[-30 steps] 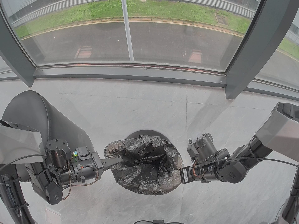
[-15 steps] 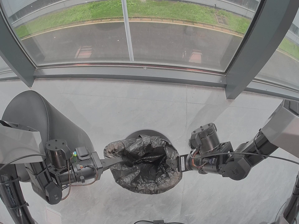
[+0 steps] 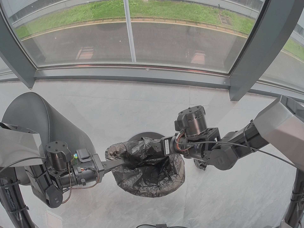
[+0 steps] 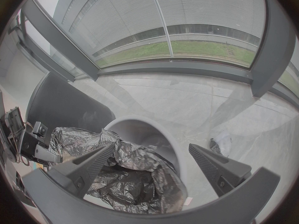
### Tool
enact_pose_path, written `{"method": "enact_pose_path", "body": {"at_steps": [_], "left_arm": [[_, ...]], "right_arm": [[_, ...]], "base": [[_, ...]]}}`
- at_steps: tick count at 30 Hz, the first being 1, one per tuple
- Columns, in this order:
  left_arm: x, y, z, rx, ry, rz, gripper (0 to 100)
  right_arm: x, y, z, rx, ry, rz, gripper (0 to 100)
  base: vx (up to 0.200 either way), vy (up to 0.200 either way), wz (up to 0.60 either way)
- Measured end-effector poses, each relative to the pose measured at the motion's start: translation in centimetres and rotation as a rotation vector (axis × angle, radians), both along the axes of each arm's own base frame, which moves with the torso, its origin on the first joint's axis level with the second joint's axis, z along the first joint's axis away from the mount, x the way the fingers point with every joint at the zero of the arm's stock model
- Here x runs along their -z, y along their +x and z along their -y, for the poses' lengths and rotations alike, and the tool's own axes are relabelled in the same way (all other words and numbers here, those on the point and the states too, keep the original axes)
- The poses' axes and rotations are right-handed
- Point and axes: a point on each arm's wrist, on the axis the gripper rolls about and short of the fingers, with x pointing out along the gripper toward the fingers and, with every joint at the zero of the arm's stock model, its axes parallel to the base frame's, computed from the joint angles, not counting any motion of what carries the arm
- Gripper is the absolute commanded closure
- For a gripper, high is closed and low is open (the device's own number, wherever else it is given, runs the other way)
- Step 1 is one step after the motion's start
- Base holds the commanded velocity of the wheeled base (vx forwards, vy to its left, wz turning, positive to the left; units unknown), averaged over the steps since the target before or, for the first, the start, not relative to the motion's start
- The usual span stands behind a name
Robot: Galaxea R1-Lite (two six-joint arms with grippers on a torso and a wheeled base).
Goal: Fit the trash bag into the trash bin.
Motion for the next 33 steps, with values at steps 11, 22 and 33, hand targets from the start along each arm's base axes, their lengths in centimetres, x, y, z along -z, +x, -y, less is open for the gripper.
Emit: {"method": "enact_pose_path", "body": {"at_steps": [11, 22, 33], "left_arm": [[-0.1, 0.0, 0.0, 0.002, -0.001, 0.003, 100], [-0.1, -0.1, 0.1, 0.004, -0.001, 0.002, 100], [-0.1, -0.1, 0.1, 0.005, -0.001, 0.001, 100]], "right_arm": [[2.1, 0.2, -1.3, -0.019, -0.026, -0.027, 0], [2.3, 0.5, -0.5, 0.006, -0.040, -0.032, 0], [2.5, 1.3, -0.5, 0.057, -0.069, 0.005, 0]], "base": [[0.000, 0.000, 0.00], [0.000, 0.000, 0.00], [0.000, 0.000, 0.00]]}}
